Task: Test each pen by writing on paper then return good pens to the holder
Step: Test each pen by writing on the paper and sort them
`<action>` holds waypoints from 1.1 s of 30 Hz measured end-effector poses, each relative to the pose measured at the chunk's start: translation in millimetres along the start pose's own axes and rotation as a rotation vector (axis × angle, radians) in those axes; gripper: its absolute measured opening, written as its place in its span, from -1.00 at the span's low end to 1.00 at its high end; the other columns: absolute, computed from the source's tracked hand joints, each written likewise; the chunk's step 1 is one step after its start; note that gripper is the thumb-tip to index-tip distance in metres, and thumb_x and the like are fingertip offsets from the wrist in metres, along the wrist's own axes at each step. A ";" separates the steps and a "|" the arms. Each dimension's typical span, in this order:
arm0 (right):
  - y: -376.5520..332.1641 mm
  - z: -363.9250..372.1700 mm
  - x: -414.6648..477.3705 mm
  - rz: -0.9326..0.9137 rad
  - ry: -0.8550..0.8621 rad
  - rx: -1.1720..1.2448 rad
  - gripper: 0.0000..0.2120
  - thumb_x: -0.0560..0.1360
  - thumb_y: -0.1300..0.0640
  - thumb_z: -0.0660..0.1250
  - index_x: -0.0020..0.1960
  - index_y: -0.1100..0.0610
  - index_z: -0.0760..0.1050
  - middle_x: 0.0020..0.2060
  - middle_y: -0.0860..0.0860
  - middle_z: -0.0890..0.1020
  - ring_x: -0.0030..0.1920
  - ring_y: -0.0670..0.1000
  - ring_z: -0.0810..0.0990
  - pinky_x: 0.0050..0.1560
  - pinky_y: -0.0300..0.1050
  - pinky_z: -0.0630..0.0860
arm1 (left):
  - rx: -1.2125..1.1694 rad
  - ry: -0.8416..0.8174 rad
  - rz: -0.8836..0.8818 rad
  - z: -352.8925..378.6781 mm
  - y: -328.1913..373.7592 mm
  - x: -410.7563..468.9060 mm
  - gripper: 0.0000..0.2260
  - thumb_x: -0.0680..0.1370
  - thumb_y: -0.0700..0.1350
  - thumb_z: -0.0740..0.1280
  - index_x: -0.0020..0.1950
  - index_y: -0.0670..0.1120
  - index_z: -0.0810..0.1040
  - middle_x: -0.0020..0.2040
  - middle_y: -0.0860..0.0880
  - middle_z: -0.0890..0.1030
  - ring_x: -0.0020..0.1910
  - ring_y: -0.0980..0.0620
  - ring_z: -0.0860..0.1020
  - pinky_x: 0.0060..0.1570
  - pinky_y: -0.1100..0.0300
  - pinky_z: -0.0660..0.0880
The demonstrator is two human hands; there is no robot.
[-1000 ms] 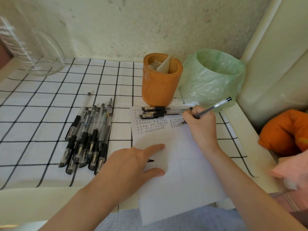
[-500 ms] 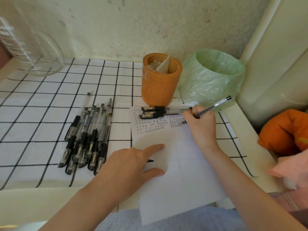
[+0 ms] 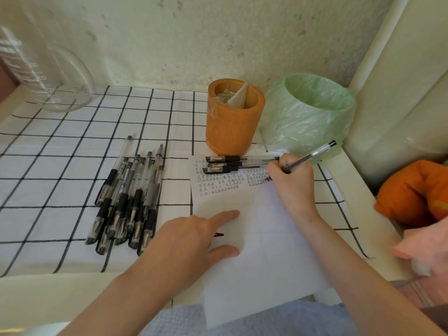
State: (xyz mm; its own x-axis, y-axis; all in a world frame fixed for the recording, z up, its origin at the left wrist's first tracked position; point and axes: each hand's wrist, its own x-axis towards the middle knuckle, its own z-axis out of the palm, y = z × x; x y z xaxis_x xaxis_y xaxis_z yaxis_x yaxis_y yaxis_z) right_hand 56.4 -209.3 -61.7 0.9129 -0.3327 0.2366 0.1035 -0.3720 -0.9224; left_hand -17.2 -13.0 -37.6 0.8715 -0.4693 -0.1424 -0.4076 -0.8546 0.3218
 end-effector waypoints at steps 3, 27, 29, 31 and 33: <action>0.2 -0.8 0.9 0.042 -0.007 0.008 -0.62 0.40 0.39 0.29 -0.45 0.13 0.19 -0.63 -0.13 0.22 -0.53 -0.16 0.20 -0.46 -0.30 0.17 | -0.023 -0.001 0.000 -1.3 1.4 -0.4 -0.46 0.49 0.29 0.14 0.43 0.32 0.05 -0.42 0.09 0.33 -0.34 0.13 0.35 -0.27 0.28 0.29; -57.3 -3.2 -38.8 0.329 -0.509 0.385 -0.68 0.53 0.14 0.30 -0.40 0.12 0.56 -0.62 0.00 0.36 -0.59 -0.06 0.22 -0.49 -0.18 0.09 | -0.837 0.408 -0.046 -13.5 5.1 4.5 -0.40 0.42 -0.05 0.40 0.38 0.20 0.21 -0.16 0.13 0.62 -0.10 0.20 0.56 -0.02 0.38 0.43; -58.5 -2.0 -41.7 0.305 -0.565 0.343 -0.72 0.52 0.13 0.32 -0.35 0.14 0.58 -0.61 -0.01 0.36 -0.58 -0.08 0.24 -0.51 -0.26 0.12 | -0.826 0.390 -0.050 -13.3 5.7 4.4 -0.43 0.43 -0.05 0.40 0.36 0.20 0.25 -0.17 0.14 0.62 -0.11 0.20 0.56 -0.04 0.36 0.45; -59.3 -1.3 -42.9 0.299 -0.615 0.328 -0.83 0.49 0.11 0.36 -0.24 0.17 0.58 -0.58 -0.04 0.36 -0.56 -0.10 0.26 -0.52 -0.30 0.15 | -0.802 0.384 -0.058 -13.8 5.9 4.4 -0.55 0.43 -0.06 0.40 0.25 0.20 0.36 -0.19 0.13 0.63 -0.15 0.22 0.56 -0.09 0.39 0.46; -58.2 -1.9 -42.2 0.310 -0.639 0.340 -0.89 0.44 0.11 0.40 -0.18 0.15 0.55 -0.55 -0.06 0.40 -0.54 -0.11 0.30 -0.53 -0.32 0.18 | -0.818 0.376 -0.090 -15.1 4.5 3.9 -0.77 0.44 -0.06 0.39 0.07 0.13 0.51 -0.26 0.11 0.64 -0.26 0.24 0.56 -0.24 0.41 0.47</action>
State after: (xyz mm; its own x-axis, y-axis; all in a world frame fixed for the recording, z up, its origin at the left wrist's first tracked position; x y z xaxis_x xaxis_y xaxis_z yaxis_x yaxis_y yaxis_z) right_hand 11.0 -175.3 -17.4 0.9594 0.2228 -0.1728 -0.1718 -0.0241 -0.9848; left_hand -11.5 -15.3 -22.6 0.9809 -0.1817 0.0693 -0.1370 -0.3922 0.9096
